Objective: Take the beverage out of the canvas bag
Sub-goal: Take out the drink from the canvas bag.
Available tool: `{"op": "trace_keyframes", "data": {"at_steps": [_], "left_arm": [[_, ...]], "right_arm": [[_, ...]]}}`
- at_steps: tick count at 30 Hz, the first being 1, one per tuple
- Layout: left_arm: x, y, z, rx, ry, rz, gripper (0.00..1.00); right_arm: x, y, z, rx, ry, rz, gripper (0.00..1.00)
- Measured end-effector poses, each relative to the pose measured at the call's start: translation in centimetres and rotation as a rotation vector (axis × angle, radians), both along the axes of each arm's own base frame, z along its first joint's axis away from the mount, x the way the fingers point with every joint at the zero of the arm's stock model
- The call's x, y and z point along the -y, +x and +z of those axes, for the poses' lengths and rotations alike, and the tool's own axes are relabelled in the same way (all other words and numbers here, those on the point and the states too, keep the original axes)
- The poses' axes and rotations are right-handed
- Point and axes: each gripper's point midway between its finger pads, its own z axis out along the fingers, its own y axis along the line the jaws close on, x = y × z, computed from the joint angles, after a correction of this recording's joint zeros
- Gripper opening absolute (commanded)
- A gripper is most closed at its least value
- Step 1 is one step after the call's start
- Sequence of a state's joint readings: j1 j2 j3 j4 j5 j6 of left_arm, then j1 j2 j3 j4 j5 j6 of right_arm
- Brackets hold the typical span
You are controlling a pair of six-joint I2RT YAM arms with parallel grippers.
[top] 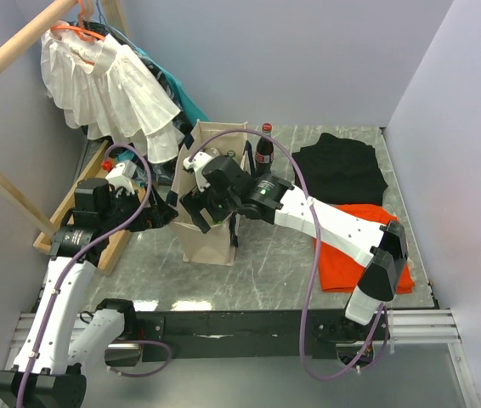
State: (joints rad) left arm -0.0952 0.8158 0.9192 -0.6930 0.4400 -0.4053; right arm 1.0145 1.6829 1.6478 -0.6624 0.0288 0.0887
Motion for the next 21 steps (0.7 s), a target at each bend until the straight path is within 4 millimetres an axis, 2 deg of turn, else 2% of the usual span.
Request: {"op": "trace_keyframes", "data": {"at_steps": [14,21], "left_arm": [[-0.2,0.1,-0.1,-0.001,0.006,0.01,0.99],[-0.2,0.1,-0.3,-0.005,0.006,0.01,0.99]], "right_arm": [[-1.1,0.5,0.5,0.021,0.046,0.009,0.96],[-1.9,0.8,-0.4,0.017,0.042,0.018,0.95]]}}
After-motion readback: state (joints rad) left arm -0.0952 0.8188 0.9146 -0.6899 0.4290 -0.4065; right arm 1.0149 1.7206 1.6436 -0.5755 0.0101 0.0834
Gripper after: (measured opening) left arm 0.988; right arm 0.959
